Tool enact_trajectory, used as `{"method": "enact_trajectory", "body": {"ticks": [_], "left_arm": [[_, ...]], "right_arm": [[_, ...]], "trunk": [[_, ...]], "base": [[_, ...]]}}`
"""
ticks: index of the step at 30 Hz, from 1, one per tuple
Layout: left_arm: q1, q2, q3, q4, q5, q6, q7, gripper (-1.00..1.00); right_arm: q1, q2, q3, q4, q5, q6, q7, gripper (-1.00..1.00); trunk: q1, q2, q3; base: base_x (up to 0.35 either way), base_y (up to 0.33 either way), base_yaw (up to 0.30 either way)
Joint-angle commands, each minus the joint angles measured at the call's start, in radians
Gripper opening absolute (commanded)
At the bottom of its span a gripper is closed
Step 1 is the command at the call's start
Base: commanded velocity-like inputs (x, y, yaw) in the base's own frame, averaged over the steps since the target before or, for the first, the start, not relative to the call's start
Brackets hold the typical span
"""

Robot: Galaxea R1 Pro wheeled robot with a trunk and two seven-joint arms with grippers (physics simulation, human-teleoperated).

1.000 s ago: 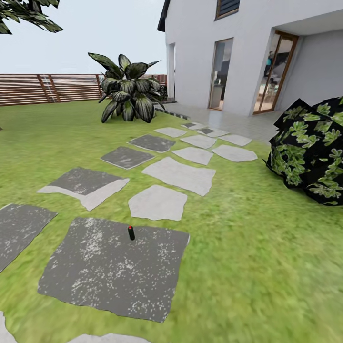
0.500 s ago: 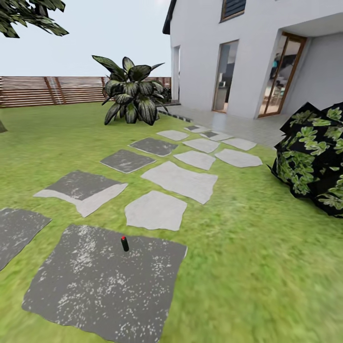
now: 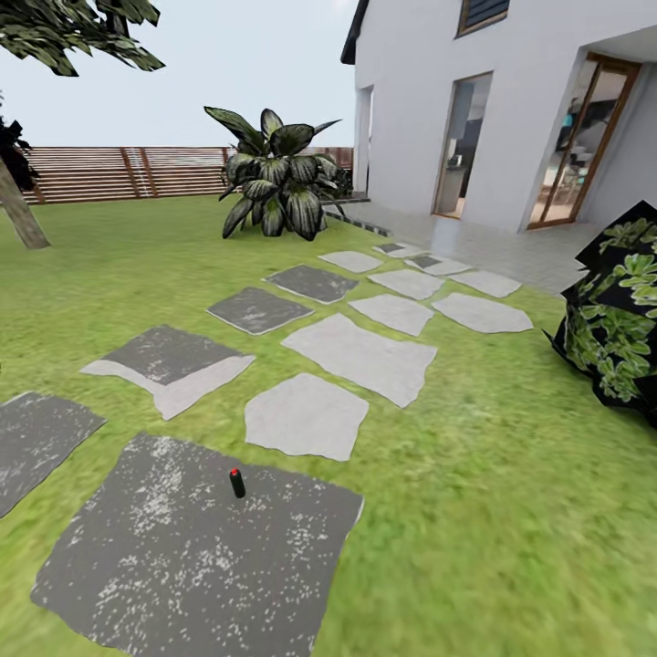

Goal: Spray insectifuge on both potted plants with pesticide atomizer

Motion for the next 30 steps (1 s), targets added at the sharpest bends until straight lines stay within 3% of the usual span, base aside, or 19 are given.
{"method": "enact_trajectory", "body": {"ticks": [1,17,30], "left_arm": [[0.0,0.0,0.002,0.001,0.001,-0.003,0.0,1.0],[0.0,0.0,0.001,0.001,0.001,-0.003,0.0,1.0],[-0.001,0.0,0.0,0.001,0.001,-0.003,0.0,1.0]], "right_arm": [[0.0,0.0,0.0,0.001,0.007,-0.003,0.0,1.0],[0.0,0.0,0.0,0.001,0.006,-0.003,-0.001,1.0],[0.0,0.0,0.0,0.001,0.007,-0.003,-0.001,1.0]], "trunk": [[0.0,0.0,-0.001],[0.0,0.0,-0.001],[0.0,0.0,-0.001]], "base": [[0.214,-0.213,0.069],[0.178,-0.232,0.018],[0.162,-0.241,0.22]]}}
